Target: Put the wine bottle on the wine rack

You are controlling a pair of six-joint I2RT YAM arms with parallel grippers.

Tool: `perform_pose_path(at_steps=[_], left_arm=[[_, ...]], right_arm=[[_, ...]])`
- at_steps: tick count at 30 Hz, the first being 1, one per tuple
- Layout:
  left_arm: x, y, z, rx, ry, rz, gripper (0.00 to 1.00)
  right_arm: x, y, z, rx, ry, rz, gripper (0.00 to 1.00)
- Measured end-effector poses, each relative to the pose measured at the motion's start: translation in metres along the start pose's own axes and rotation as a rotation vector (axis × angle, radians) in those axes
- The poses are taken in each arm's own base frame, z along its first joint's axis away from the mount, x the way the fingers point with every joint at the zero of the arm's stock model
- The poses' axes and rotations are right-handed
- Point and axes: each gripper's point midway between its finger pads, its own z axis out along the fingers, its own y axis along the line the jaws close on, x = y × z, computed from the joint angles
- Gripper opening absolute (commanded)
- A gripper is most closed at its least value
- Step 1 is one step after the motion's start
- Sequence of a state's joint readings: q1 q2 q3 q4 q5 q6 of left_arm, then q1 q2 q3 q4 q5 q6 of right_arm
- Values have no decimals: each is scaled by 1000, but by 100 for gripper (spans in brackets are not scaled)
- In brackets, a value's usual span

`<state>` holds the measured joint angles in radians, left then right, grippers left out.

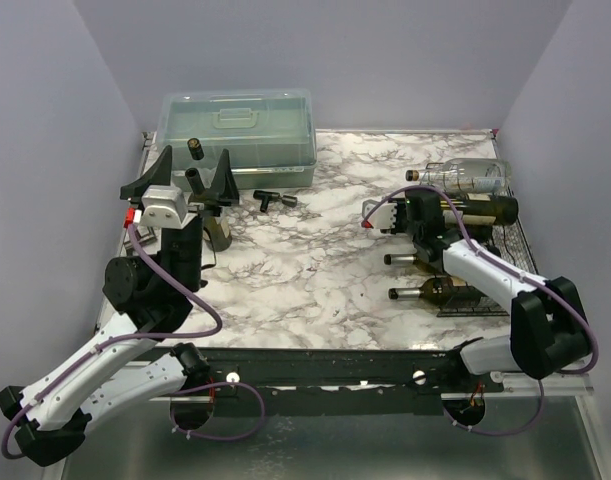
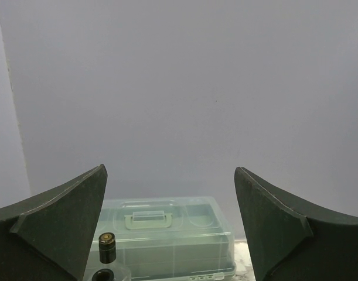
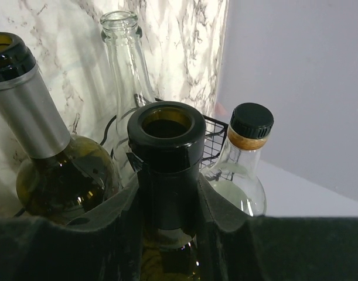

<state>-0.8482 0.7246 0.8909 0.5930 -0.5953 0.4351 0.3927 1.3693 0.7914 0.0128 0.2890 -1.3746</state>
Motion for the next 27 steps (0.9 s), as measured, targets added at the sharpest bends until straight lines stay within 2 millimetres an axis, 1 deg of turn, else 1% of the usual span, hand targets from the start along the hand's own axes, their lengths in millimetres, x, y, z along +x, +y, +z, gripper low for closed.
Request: perform_pose_path(at_steps=[10,13,16,17,19,21,23,27], left_arm=[[-4,2,-1,-2,-12,3,90],[-4,2,-2,-2,-13,5,90],[-6,3,-2,-3,-16,4,90],[-6,4,-3,-3,-17,3,90],[-8,4,-3,-3,-20,1,90],[-10,5,-4,-4,-25,-2,90],[-11,6,-4,-5,-27,-3,90],[-12,7,-5,-6,-29,-2,89]], right_arm=[[5,5,11,14,-6,-32,1],[6,4,12,30,-6,-38,7],[5,4,13,35,-7,-44,16],[5,4,13,37,-8,-44,20],[5,3,13,43,-8,-43,35],[5,4,14,44,-12,-44,47],[5,5,14,42,-18,-56,53],[4,10,13,34,-37,-61,63]])
